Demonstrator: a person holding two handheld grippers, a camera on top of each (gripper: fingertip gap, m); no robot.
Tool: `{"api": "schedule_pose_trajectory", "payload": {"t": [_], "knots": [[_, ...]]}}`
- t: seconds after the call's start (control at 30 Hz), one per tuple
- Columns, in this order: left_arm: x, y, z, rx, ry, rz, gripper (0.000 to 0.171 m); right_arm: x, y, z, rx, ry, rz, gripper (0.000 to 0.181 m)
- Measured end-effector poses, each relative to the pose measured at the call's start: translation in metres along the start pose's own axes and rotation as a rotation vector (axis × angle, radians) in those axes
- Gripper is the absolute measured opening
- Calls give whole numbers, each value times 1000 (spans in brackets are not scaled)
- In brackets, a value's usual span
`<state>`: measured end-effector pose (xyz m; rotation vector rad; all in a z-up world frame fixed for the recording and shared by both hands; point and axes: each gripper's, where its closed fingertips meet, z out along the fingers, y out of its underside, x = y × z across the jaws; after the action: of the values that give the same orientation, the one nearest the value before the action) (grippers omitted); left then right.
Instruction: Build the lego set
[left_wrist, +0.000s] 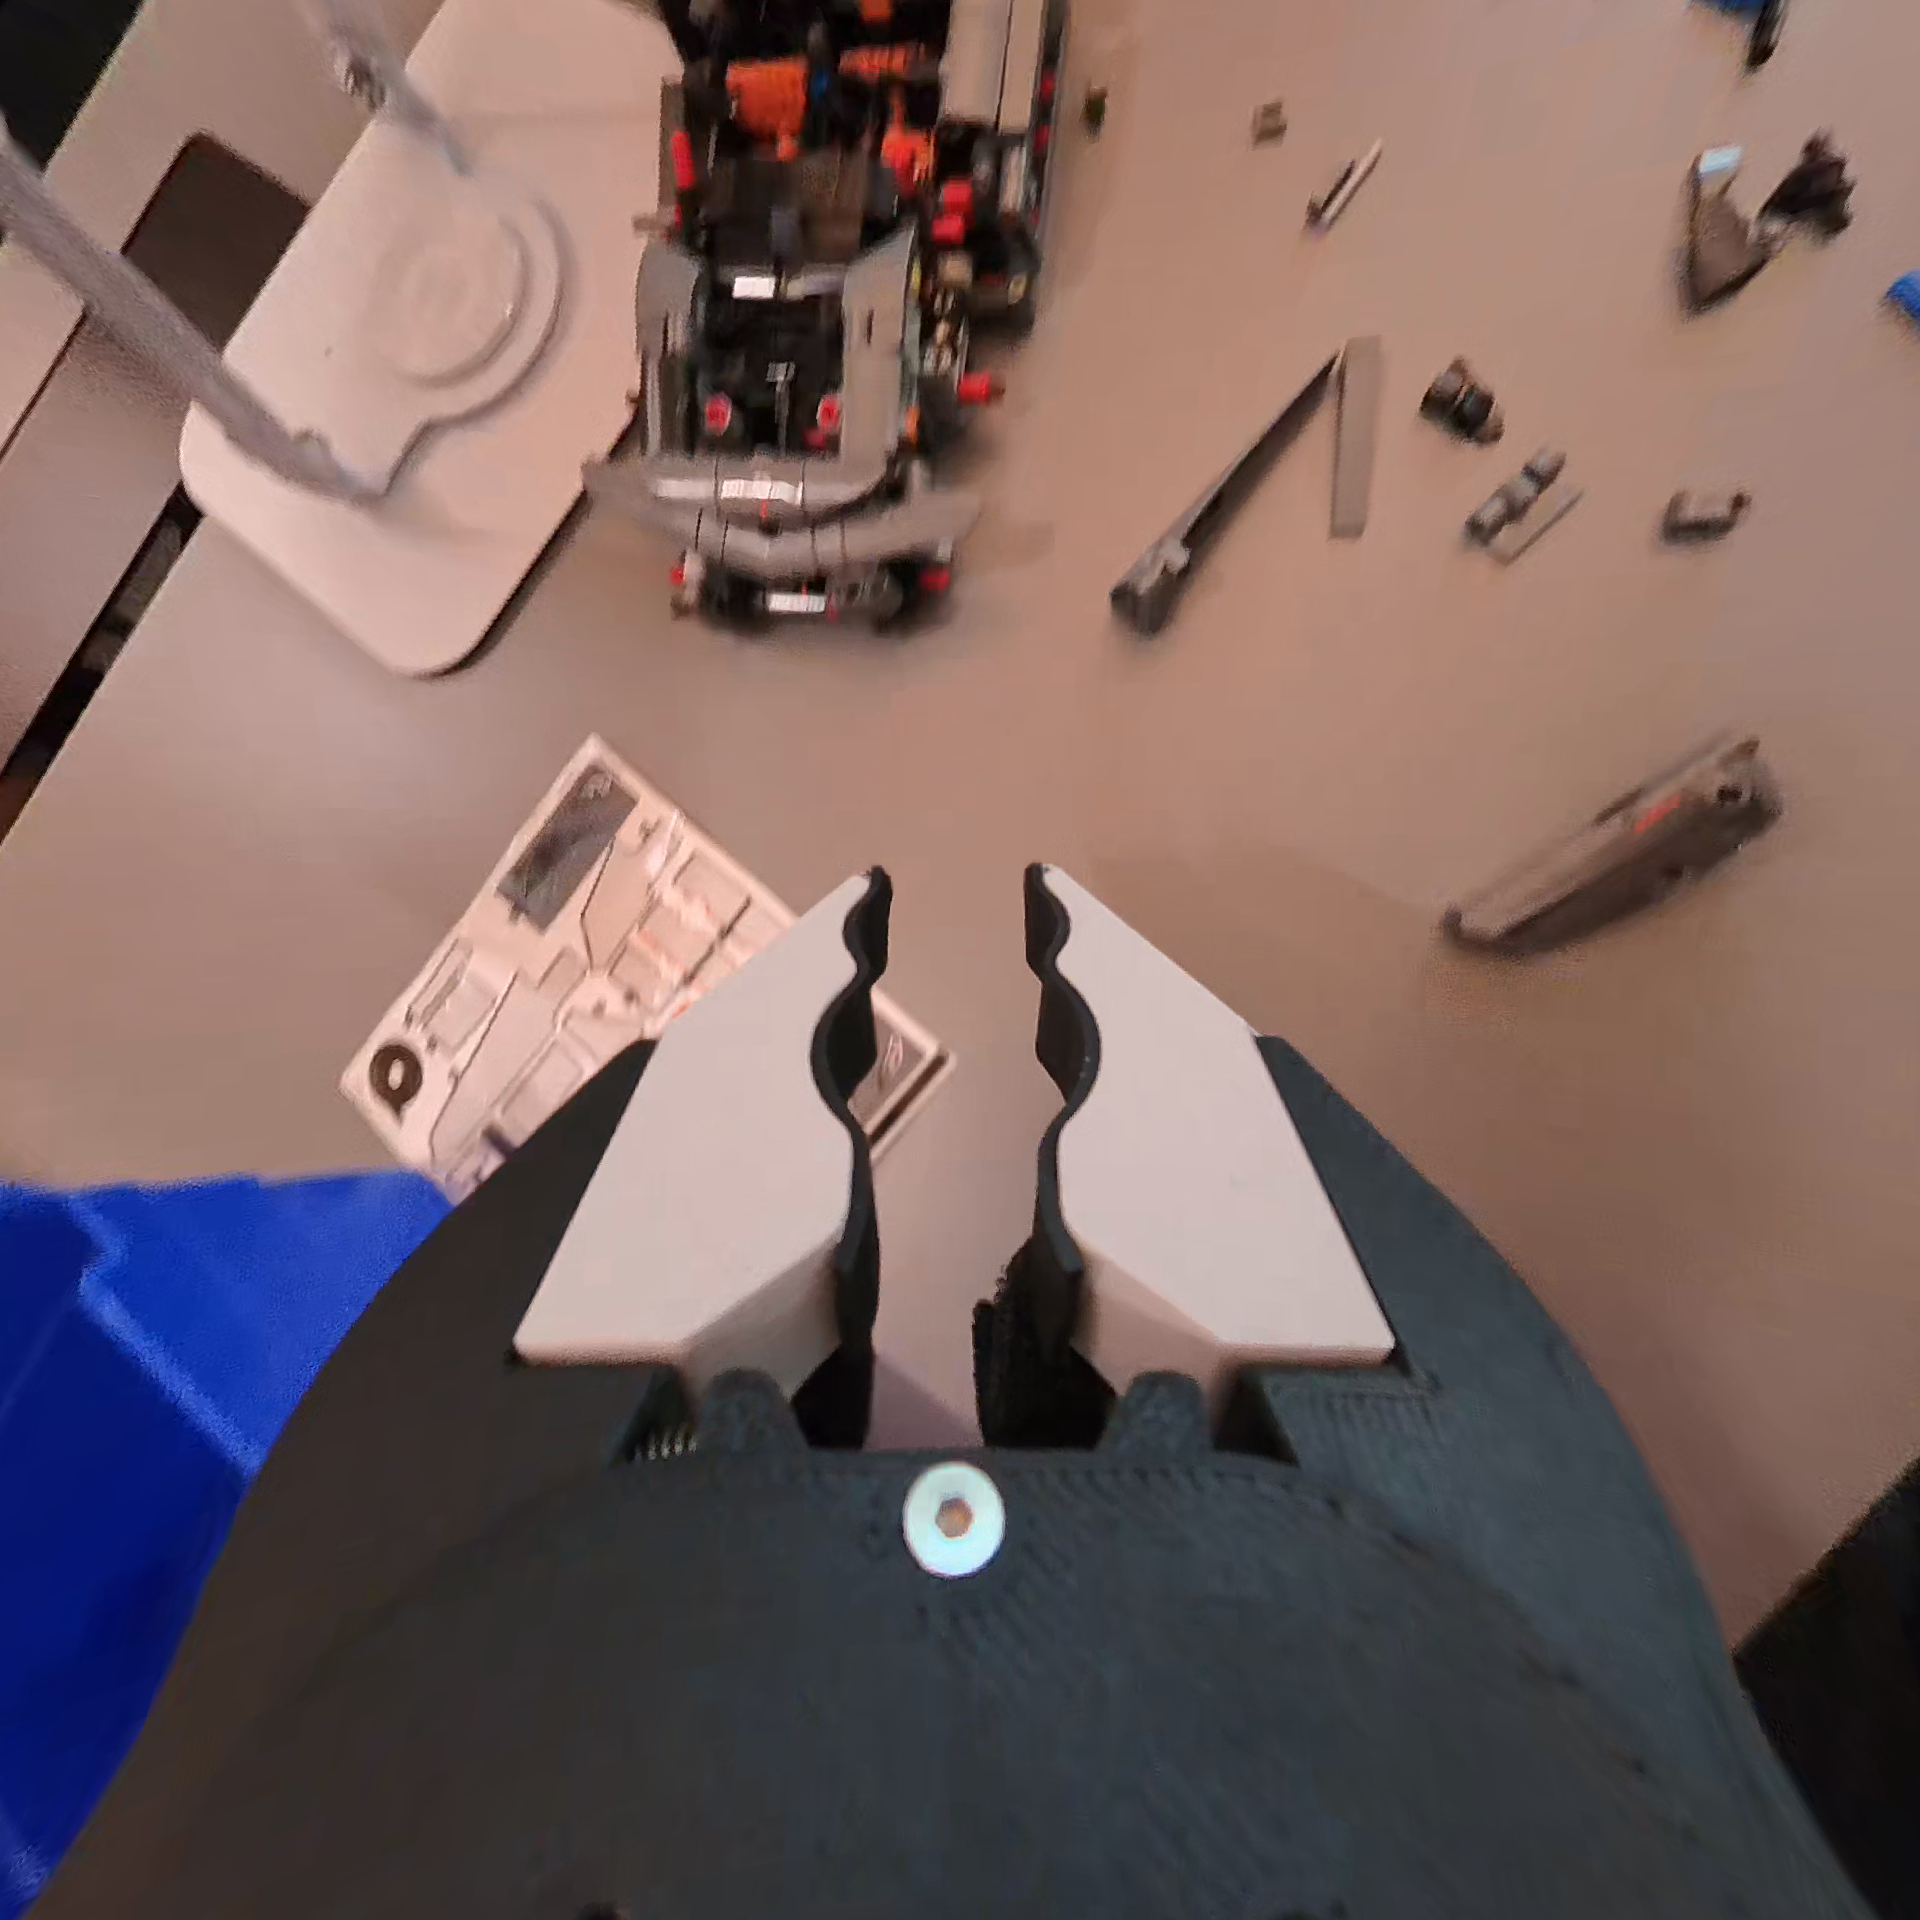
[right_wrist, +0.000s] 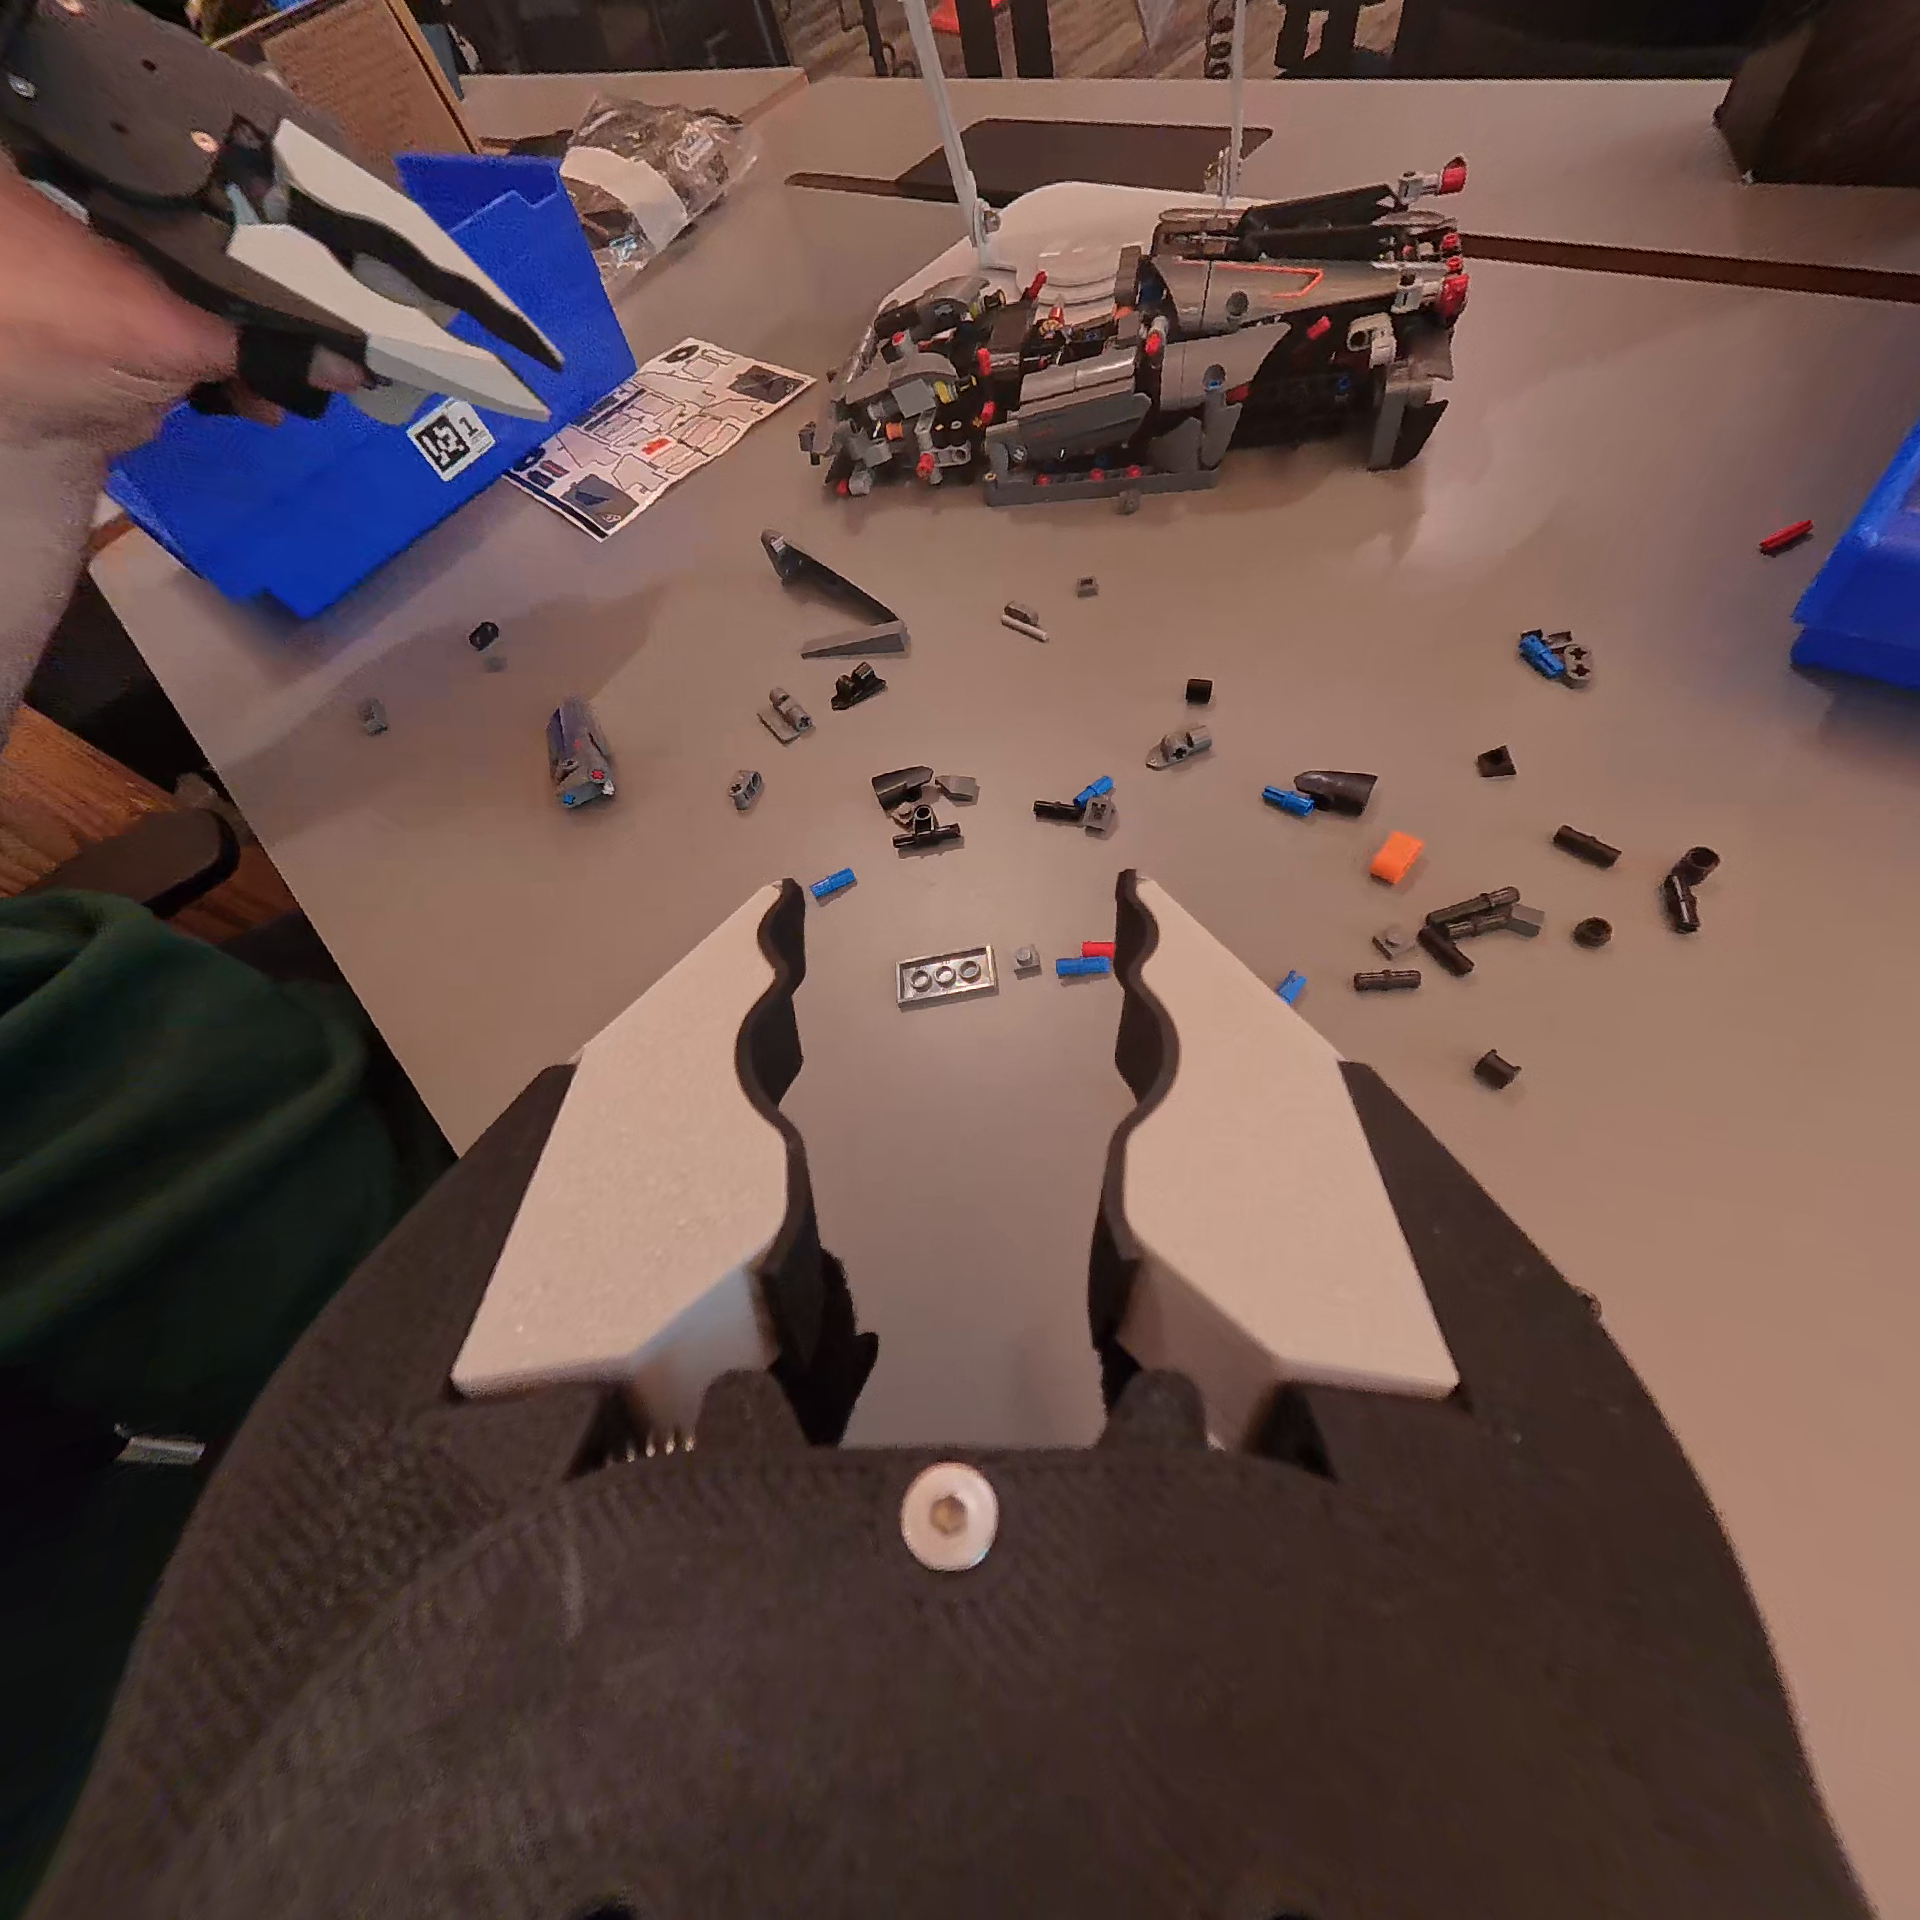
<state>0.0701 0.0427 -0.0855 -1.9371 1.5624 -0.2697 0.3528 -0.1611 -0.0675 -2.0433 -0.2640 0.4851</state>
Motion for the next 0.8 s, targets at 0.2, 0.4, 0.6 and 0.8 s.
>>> {"api": "schedule_pose_trajectory", "payload": {"t": [0.2,0.4,0.6,0.8], "knots": [[18,54,-20,-140,62,11,22,-2,-1,2,-6,2,-10,58],[50,74,-21,-209,128,116,22,-6,1,6,-23,-2,-26,58],[109,30,-4,-46,264,227,35,-11,2,7,-34,-6,-47,58],[144,21,37,-82,269,424,47,-11,0,3,-27,2,-60,58]]}}
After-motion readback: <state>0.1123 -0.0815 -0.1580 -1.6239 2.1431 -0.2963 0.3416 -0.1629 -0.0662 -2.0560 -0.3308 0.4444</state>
